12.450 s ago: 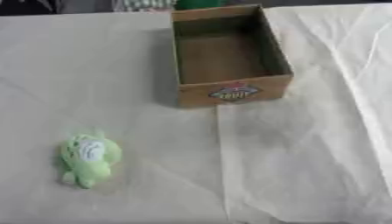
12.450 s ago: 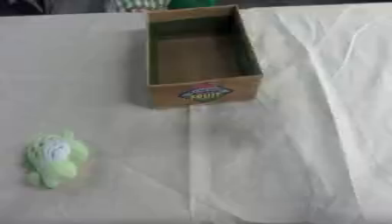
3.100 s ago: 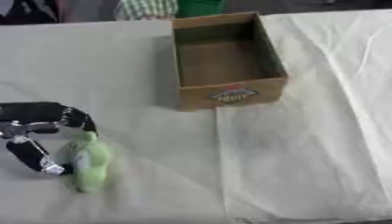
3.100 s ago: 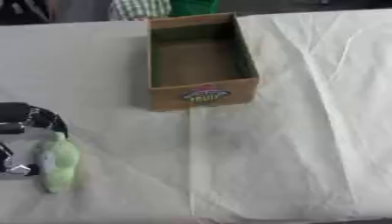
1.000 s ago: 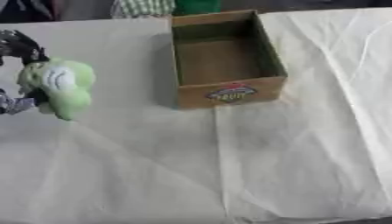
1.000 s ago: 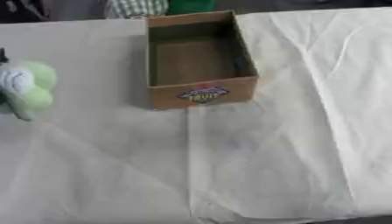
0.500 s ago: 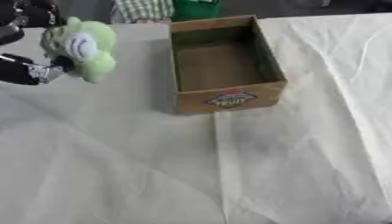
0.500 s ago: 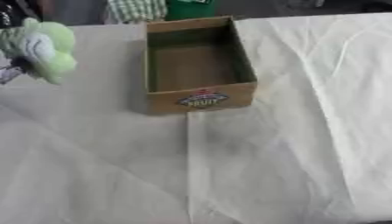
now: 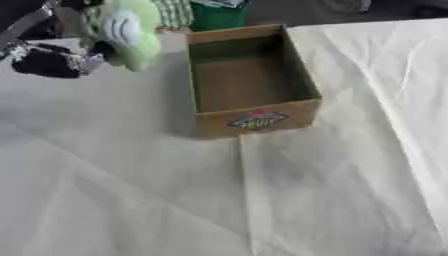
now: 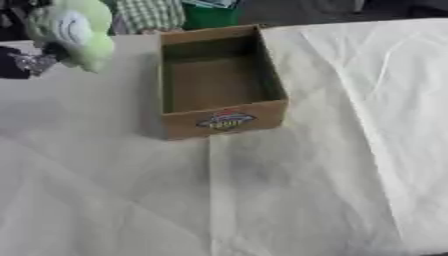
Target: Pick up objects on the table and place them in the box.
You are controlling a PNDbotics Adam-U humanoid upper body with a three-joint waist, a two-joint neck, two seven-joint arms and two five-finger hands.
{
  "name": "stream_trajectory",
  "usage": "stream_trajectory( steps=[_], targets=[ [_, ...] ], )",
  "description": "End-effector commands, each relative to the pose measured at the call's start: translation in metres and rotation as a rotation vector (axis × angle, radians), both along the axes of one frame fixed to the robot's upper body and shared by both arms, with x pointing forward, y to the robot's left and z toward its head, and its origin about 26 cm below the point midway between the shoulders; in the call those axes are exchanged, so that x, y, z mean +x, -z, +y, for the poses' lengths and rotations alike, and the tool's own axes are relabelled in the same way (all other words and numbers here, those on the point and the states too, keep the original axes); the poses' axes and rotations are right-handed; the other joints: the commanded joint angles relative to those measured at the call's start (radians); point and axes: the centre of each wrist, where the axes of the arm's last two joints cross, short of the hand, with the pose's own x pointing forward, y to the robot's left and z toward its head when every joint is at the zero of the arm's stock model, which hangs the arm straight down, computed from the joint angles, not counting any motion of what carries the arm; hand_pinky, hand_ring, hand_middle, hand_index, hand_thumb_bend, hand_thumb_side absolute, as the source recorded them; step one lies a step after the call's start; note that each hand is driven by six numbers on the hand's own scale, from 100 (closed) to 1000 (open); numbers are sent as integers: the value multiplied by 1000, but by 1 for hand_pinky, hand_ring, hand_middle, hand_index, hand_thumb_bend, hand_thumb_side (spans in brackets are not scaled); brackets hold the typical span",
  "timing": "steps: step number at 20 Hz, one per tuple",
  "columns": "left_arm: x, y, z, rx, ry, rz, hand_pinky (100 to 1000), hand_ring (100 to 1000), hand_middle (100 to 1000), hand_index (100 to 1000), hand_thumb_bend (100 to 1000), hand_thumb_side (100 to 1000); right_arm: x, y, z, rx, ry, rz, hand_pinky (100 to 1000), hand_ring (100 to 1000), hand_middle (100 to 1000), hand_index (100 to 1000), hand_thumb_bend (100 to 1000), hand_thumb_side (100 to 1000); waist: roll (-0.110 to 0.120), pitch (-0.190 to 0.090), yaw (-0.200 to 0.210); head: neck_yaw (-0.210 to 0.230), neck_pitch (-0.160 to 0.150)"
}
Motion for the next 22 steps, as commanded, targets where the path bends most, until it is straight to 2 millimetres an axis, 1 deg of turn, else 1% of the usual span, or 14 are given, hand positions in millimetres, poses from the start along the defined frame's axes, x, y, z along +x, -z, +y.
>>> stream_trajectory(
  steps=[1, 6, 10, 13, 17, 19, 21, 22],
  targets=[
    [3, -15, -4, -43, -11, -23, 510, 462, 360, 521, 100, 316, -2, -12, -1, -21, -9, -38, 837, 718, 743, 880, 100, 518, 0, -14, -8, 6, -14],
    [13, -23, -13, -105, -50, -71, 500, 465, 358, 523, 100, 313, 0, -18, 3, -22, -36, -56, 836, 717, 743, 880, 100, 518, 5, -6, -35, 23, -25],
    [19, -24, -20, -125, -100, -114, 499, 466, 359, 525, 100, 315, 3, -25, 9, -19, -76, -77, 834, 716, 743, 879, 100, 521, 5, 3, -69, 48, -39],
    [26, -25, -25, -99, -143, -122, 502, 469, 368, 531, 100, 314, 4, -28, 13, -19, -102, -85, 834, 716, 743, 879, 100, 521, 8, 10, -97, 70, -48],
    [41, -31, -29, -40, -171, -131, 493, 480, 385, 549, 100, 316, 5, -29, 15, -18, -114, -85, 835, 716, 743, 879, 100, 519, 12, 11, -120, 87, -51],
    [48, -32, -33, -14, -177, -140, 496, 490, 400, 573, 100, 338, 5, -30, 16, -17, -124, -86, 835, 716, 743, 879, 100, 518, 15, 11, -129, 96, -53],
    [55, -28, -38, 25, -185, -133, 501, 499, 412, 589, 100, 380, 6, -32, 19, -15, -140, -91, 835, 716, 743, 879, 100, 517, 18, 12, -141, 106, -55],
    [59, -25, -39, 43, -189, -123, 505, 504, 420, 598, 100, 424, 7, -33, 20, -15, -148, -93, 834, 716, 743, 879, 100, 518, 20, 12, -146, 110, -56]
  ],
)
